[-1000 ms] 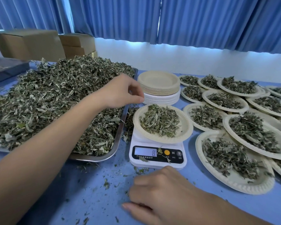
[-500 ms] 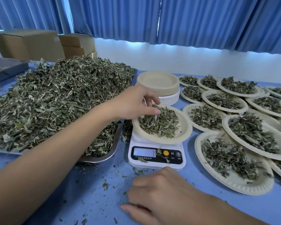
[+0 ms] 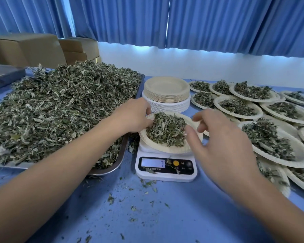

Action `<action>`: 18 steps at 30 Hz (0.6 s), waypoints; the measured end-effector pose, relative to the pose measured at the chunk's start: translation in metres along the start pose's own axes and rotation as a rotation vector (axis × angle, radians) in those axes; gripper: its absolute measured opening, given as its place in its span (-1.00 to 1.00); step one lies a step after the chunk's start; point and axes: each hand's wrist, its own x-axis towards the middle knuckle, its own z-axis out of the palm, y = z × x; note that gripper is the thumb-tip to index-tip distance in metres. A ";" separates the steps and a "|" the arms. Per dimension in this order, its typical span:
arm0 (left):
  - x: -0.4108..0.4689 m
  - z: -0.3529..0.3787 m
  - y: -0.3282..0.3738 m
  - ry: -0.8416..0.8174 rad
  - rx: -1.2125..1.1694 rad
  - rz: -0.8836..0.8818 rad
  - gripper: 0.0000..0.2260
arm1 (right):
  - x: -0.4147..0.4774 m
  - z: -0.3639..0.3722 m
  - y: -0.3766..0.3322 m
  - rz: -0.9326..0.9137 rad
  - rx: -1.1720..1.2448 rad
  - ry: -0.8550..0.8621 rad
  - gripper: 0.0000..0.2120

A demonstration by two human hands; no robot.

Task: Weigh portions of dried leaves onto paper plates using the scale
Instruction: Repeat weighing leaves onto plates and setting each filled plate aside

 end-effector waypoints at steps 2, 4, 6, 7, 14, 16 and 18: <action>0.001 0.000 0.000 0.008 -0.015 -0.017 -0.80 | 0.009 -0.004 0.008 0.146 -0.172 -0.150 -0.66; 0.002 -0.001 0.001 0.006 -0.065 -0.037 -0.81 | 0.011 -0.006 0.011 0.205 -0.214 -0.230 -0.65; 0.003 -0.004 0.001 0.023 -0.164 -0.067 -0.82 | 0.015 -0.006 0.013 0.238 -0.197 -0.268 -0.69; 0.003 -0.005 0.001 0.033 -0.226 -0.079 -0.86 | 0.017 -0.006 0.014 0.258 -0.181 -0.292 -0.70; 0.000 -0.015 0.005 0.038 -0.458 -0.156 -0.94 | 0.037 0.007 0.042 0.422 0.124 -0.253 -0.61; 0.002 -0.020 0.015 0.045 -0.509 -0.169 -0.91 | 0.044 0.002 0.051 0.478 0.230 -0.222 -0.59; 0.010 -0.022 0.031 0.041 -0.595 -0.172 -0.91 | 0.049 -0.007 0.066 0.547 0.328 -0.181 -0.65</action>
